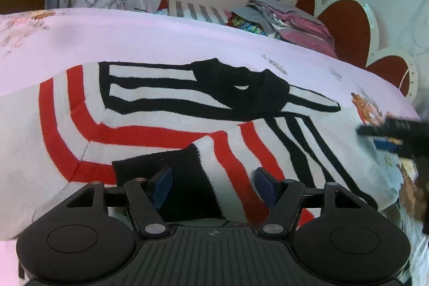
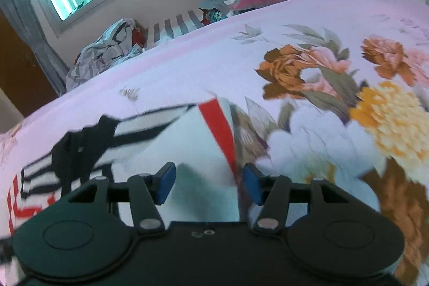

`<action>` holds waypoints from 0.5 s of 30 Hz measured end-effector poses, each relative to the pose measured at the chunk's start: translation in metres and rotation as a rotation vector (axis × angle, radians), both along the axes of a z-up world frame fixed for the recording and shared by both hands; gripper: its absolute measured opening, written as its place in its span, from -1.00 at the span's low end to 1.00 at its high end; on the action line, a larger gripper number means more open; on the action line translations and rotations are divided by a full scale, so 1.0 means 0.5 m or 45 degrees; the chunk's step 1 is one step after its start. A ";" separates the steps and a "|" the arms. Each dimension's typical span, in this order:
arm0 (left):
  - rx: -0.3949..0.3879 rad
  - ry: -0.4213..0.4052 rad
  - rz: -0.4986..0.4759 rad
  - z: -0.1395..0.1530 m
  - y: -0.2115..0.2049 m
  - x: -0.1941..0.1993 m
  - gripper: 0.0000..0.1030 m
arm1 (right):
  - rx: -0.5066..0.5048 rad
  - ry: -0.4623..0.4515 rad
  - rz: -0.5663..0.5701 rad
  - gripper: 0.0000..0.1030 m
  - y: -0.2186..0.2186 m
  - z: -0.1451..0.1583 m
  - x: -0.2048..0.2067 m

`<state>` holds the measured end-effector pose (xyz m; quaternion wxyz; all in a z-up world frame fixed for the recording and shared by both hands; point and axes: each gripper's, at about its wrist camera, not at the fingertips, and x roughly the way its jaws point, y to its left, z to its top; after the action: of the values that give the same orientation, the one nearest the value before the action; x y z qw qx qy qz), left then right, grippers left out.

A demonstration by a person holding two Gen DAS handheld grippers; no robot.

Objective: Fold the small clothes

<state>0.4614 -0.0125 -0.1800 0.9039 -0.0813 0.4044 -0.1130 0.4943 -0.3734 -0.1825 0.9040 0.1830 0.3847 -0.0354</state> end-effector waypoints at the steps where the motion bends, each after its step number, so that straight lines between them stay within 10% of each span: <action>1: 0.001 -0.001 -0.002 -0.001 0.001 0.000 0.30 | 0.008 0.003 -0.009 -0.01 -0.003 -0.003 0.011; 7: 0.005 0.006 -0.002 -0.004 0.001 0.004 0.30 | -0.068 0.025 -0.043 -0.73 -0.014 -0.018 0.050; 15: 0.051 0.012 -0.015 0.002 -0.005 0.001 0.30 | -0.216 -0.031 -0.058 -0.58 -0.001 0.002 0.023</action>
<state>0.4622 -0.0149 -0.1789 0.9028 -0.0615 0.4112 -0.1100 0.5058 -0.3737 -0.1817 0.9198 0.1148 0.3652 -0.0861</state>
